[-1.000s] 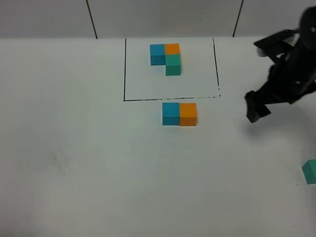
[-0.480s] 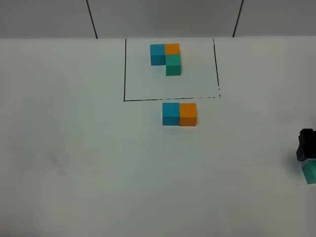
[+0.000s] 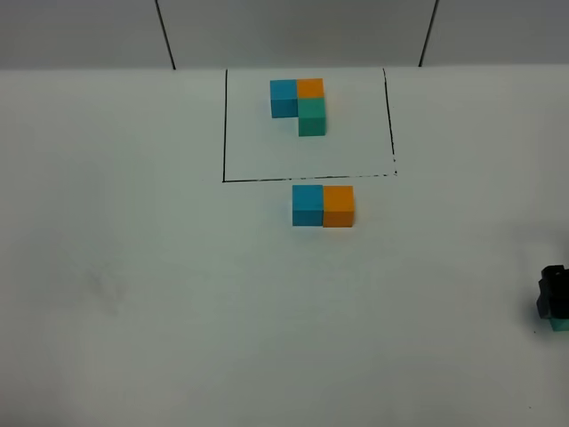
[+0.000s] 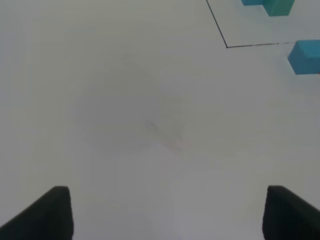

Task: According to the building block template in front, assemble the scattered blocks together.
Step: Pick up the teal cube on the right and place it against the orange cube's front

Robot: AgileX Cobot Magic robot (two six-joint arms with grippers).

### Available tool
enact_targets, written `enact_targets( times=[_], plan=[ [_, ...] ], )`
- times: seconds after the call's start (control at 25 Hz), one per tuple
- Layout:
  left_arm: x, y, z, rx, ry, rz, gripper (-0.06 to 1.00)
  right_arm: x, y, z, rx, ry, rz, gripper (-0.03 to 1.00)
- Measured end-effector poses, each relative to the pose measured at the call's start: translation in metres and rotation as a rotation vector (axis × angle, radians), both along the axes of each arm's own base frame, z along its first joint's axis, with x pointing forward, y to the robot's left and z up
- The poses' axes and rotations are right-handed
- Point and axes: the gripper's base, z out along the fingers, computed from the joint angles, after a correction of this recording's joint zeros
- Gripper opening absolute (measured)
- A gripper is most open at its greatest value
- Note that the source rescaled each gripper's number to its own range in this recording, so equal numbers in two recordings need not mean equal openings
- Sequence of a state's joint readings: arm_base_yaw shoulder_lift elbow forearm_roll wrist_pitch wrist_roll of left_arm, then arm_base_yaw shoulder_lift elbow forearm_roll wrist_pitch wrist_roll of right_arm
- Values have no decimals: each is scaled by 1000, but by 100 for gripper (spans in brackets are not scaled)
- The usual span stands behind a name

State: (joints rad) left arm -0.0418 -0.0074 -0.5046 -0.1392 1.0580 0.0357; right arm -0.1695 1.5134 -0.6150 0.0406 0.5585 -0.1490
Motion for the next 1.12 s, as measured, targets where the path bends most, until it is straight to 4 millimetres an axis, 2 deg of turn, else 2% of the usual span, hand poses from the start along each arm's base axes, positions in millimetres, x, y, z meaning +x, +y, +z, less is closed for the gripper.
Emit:
enact_targets(
  times=[0.4, 0.48, 0.56, 0.64, 0.84, 0.96, 1.12],
  plan=[
    [0, 0, 0, 0, 0, 0, 68, 10, -1, -33, 7, 49, 46, 89],
    [0, 0, 0, 0, 0, 0, 68, 11, -2, -39, 12, 65, 41, 85],
    [0, 0, 0, 0, 0, 0, 68, 11, -4, -41, 14, 73, 34, 78],
    [0, 0, 0, 0, 0, 0, 68, 11, -4, -41, 12, 72, 34, 67],
    [0, 0, 0, 0, 0, 0, 68, 10, -4, -41, 27, 88, 3, 22],
    [0, 0, 0, 0, 0, 0, 68, 10, 0, -37, 60, 131, -21, 23],
    [0, 0, 0, 0, 0, 0, 68, 17, 22, -9, 98, 104, -85, 23]
  ],
)
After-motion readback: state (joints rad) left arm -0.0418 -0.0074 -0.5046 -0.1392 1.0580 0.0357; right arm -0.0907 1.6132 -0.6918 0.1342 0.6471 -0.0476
